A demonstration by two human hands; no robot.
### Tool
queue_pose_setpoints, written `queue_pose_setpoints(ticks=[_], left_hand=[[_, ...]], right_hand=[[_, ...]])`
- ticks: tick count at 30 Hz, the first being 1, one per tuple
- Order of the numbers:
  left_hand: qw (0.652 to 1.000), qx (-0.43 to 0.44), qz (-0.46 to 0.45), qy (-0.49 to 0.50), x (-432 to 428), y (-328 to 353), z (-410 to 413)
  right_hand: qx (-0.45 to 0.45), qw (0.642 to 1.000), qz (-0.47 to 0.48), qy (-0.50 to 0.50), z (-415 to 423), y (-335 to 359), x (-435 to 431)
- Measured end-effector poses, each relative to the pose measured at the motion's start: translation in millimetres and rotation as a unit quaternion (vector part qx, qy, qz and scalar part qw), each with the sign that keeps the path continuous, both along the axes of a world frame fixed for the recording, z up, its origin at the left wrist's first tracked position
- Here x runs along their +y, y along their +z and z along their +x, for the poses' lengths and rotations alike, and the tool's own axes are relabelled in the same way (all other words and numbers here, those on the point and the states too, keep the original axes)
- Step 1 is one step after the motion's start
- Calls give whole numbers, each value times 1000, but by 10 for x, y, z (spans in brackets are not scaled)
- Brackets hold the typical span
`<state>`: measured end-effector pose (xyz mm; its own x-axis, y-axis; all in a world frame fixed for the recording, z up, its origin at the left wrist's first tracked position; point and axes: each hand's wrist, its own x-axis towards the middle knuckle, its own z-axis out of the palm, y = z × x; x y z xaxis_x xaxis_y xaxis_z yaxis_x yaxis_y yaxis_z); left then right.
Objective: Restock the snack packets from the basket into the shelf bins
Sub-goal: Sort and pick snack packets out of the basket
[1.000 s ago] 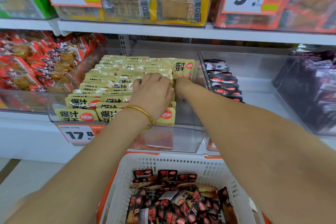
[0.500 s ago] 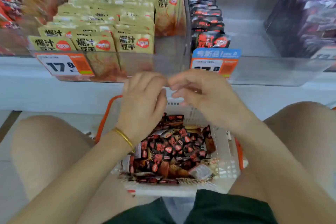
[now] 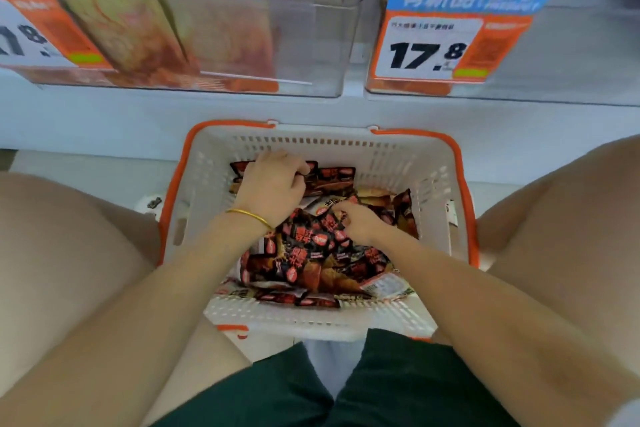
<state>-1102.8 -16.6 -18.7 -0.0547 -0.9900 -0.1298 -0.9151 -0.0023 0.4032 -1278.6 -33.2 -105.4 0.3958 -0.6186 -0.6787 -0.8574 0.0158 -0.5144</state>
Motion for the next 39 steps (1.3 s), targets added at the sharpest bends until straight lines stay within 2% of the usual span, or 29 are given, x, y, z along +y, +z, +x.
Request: queue_pose_setpoints(ticks=[3, 6, 8, 10, 11, 14, 17, 23, 28, 33, 37, 39], left_hand=[[1000, 11, 13, 2, 21, -79, 55], [1000, 7, 26, 0, 12, -97, 71], [999, 5, 35, 2, 3, -107, 66], [999, 4, 47, 8, -5, -118, 59], [998, 4, 55, 9, -6, -125, 50], [997, 10, 70, 3, 4, -147, 20], [997, 11, 74, 5, 6, -151, 12], [997, 6, 78, 2, 23, -136, 20], [993, -4, 117, -12, 36, -120, -26], [983, 48, 174, -14, 108, -18, -189], [965, 150, 217, 0, 181, 78, -284], [956, 194, 218, -1, 184, 187, -324]], right_hand=[[-46, 994, 75, -58, 124, -209, 8], [-58, 991, 93, -71, 202, -378, -14], [-62, 990, 68, -110, 217, -413, 2], [-49, 986, 5, -161, 159, -421, 9], [-34, 988, -7, -148, 114, -445, 21], [-21, 996, 41, -70, 57, -432, 123], [-59, 993, 61, -85, 165, -414, 201], [-64, 987, 100, -112, 149, -360, 144], [-132, 976, 22, -171, -8, 3, 75], [-187, 956, -55, -220, -188, 479, 71], [-243, 943, -13, -227, -362, 870, 47], [-304, 920, 32, -246, -453, 1051, 10]])
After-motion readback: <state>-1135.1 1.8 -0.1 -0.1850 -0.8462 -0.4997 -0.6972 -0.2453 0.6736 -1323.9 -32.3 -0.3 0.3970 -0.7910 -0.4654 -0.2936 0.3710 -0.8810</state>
